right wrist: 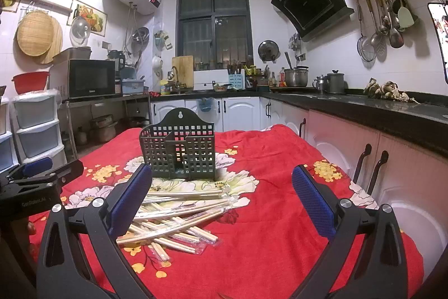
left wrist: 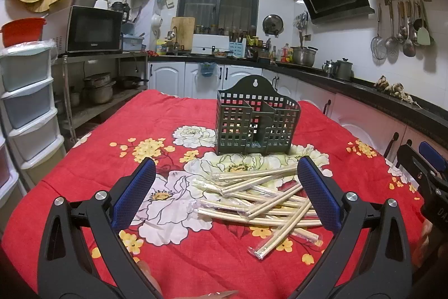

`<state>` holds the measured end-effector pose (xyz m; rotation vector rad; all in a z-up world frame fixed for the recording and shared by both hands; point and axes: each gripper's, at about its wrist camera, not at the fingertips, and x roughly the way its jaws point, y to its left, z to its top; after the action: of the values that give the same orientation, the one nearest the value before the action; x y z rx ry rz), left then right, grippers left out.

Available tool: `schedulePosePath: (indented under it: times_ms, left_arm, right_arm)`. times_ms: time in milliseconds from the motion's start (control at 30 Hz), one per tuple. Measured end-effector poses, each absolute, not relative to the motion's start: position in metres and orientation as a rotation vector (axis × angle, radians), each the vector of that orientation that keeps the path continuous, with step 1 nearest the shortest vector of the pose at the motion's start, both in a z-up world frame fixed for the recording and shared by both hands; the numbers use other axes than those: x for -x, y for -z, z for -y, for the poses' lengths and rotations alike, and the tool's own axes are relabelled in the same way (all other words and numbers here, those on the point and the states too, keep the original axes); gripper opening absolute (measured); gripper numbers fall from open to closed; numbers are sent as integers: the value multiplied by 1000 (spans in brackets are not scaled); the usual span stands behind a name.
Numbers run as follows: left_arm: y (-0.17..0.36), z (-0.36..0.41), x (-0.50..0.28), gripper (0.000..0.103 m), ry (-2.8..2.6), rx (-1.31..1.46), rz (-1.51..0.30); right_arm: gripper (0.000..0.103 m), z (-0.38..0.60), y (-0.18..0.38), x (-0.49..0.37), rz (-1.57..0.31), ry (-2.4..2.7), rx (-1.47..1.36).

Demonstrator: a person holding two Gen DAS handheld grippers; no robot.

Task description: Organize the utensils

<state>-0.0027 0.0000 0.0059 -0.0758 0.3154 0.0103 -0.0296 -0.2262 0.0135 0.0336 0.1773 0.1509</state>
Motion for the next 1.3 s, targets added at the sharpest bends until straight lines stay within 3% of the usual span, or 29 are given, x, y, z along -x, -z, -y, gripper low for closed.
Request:
schedulePosePath:
  times_ms: [1300]
  left_arm:
    - [-6, -10, -11, 93, 33, 113, -382]
  right_arm:
    - [97, 222, -18, 12, -241, -230, -2]
